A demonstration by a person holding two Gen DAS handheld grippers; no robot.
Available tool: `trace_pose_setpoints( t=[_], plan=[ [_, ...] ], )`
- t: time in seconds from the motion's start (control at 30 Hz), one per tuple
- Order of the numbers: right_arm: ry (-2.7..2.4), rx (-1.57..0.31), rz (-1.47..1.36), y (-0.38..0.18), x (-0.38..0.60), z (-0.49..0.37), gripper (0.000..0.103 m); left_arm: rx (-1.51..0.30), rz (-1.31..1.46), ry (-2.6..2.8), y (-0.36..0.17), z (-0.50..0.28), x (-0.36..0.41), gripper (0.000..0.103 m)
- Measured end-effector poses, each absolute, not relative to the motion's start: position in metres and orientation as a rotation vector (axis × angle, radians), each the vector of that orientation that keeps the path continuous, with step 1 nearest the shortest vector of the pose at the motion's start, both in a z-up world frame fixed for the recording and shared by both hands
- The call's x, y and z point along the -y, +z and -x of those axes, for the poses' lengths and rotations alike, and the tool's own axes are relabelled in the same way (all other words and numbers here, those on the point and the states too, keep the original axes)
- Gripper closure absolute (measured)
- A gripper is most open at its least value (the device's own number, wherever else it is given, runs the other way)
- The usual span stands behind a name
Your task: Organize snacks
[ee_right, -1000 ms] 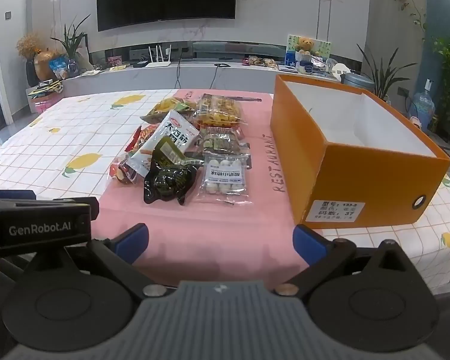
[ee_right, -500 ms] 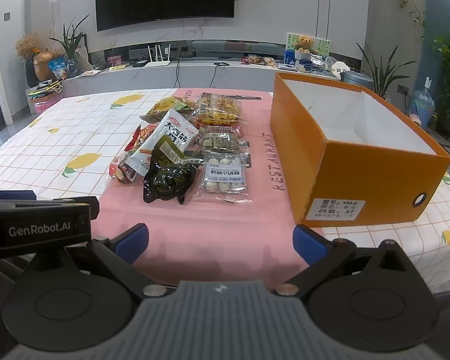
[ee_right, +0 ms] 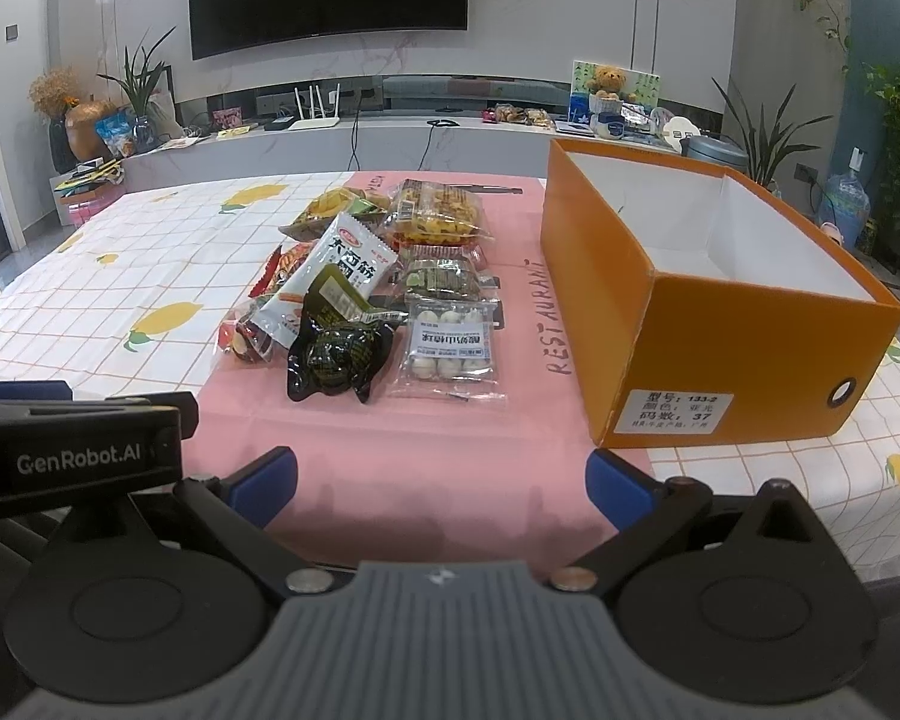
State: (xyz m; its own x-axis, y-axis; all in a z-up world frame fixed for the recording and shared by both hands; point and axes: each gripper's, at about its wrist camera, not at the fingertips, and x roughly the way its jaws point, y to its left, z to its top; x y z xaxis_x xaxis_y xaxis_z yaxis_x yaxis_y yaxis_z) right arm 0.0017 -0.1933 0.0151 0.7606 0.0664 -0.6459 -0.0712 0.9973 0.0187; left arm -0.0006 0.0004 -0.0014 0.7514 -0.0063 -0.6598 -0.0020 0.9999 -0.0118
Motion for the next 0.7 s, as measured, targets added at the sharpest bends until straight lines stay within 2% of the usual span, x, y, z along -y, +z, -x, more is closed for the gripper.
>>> trace_pose_setpoints(
  t=[0.7],
  plan=[
    [0.074, -0.705, 0.006, 0.0130, 0.1928, -0.0013, 0.003, -0.727, 0.008, 0.000, -0.0044, -0.0008, 0.0006, 0.008]
  ],
)
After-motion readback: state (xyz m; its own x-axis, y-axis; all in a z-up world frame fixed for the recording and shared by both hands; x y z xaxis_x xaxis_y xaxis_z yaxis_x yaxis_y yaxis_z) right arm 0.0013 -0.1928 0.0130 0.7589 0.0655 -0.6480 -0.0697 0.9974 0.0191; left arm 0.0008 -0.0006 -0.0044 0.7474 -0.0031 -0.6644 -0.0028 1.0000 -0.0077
